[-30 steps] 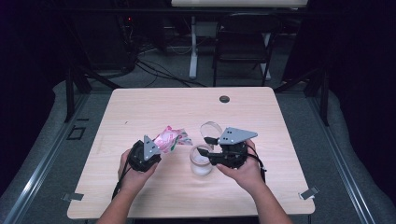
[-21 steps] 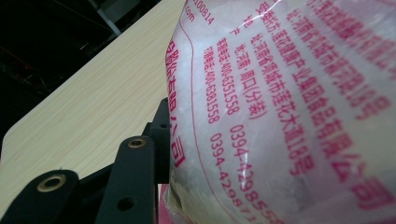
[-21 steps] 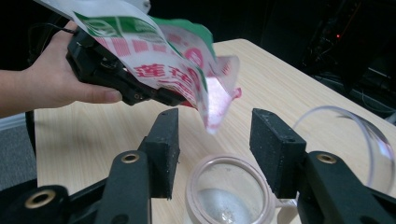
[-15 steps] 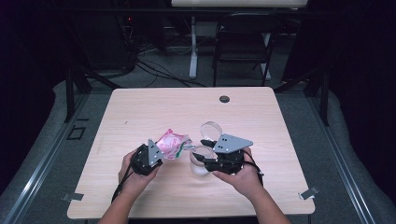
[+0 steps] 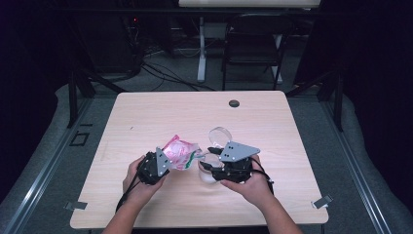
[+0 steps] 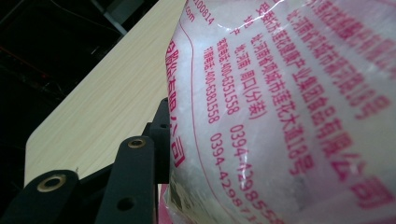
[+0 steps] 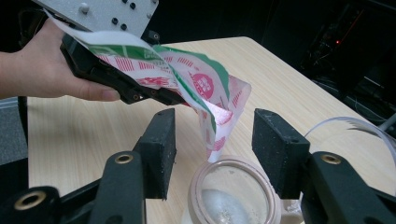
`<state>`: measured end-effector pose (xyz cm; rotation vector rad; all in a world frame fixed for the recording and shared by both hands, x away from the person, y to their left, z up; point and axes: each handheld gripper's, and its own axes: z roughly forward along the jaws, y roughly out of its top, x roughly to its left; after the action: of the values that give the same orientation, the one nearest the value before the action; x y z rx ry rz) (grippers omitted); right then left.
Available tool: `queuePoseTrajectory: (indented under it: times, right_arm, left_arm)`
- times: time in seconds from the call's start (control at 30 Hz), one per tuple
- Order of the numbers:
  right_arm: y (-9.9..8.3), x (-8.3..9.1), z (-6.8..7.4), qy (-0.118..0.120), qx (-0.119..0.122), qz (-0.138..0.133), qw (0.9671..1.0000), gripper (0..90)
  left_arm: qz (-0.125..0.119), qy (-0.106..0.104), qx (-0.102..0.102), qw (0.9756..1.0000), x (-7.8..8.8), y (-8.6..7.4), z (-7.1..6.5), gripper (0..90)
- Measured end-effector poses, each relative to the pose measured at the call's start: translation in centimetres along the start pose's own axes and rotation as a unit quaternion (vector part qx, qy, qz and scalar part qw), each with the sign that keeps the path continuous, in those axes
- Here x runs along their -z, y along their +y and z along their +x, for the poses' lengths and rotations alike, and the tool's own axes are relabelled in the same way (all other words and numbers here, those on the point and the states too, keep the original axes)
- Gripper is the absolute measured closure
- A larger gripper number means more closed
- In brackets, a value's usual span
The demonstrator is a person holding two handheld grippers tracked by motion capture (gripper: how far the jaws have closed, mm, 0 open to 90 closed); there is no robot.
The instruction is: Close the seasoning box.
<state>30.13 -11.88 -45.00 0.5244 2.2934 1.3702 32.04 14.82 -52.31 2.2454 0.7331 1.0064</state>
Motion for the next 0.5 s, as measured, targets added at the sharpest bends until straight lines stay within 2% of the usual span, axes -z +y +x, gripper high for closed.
queuePoseTrajectory:
  times: [0.5]
  right_arm:
    - [-0.02, -0.2, 0.38, -0.007, 0.025, 0.006, 0.9997, 47.9]
  left_arm:
    - [0.003, 0.006, -0.022, 0.9997, 0.16, 0.35, -0.53, 60.4]
